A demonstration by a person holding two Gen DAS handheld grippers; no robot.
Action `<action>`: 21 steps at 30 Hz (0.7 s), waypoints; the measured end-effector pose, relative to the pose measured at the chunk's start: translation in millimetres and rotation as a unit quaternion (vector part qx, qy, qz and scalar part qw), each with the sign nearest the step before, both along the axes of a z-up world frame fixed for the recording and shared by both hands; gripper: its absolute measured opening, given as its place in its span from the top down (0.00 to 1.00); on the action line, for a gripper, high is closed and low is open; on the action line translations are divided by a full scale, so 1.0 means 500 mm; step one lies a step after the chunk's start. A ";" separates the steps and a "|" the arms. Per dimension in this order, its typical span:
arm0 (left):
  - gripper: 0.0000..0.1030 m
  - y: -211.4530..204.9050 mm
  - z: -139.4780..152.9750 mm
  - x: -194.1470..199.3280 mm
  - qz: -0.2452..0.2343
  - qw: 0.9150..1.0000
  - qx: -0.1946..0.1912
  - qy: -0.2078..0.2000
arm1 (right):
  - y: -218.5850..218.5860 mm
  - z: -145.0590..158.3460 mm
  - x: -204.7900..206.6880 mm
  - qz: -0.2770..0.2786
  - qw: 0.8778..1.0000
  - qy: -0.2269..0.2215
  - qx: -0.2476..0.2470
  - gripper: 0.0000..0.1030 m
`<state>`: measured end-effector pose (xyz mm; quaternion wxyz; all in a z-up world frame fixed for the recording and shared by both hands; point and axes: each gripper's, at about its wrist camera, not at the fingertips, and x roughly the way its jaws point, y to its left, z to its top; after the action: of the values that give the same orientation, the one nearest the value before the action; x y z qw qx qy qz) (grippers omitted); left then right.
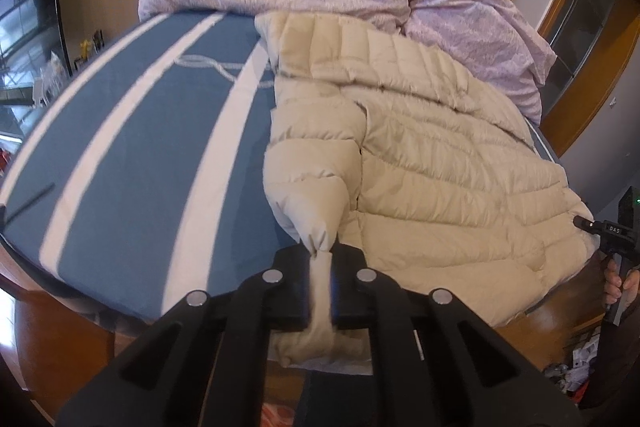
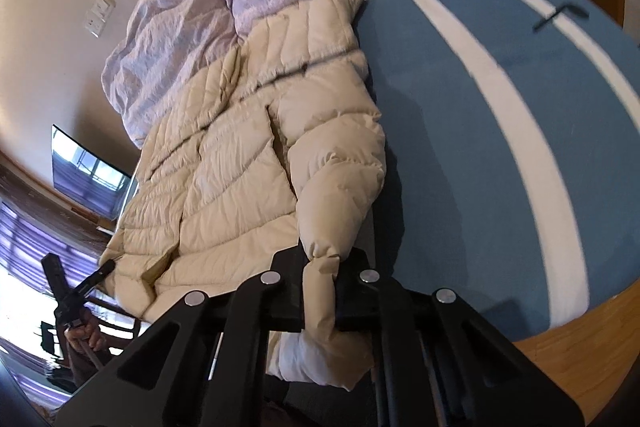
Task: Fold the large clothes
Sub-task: 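Lift the hem with both tools and fold it toward the collar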
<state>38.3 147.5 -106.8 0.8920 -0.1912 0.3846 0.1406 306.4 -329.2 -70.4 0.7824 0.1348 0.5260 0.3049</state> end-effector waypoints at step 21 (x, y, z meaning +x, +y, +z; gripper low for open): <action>0.93 0.101 0.191 0.235 0.065 0.992 0.100 -0.052 | 0.147 0.154 0.207 -0.040 0.992 -0.121 -0.016 0.92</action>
<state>155.8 197.9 -11.4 0.9143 -0.1330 0.3090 0.2258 409.7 -255.6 6.5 0.8539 0.1056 0.4263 0.2792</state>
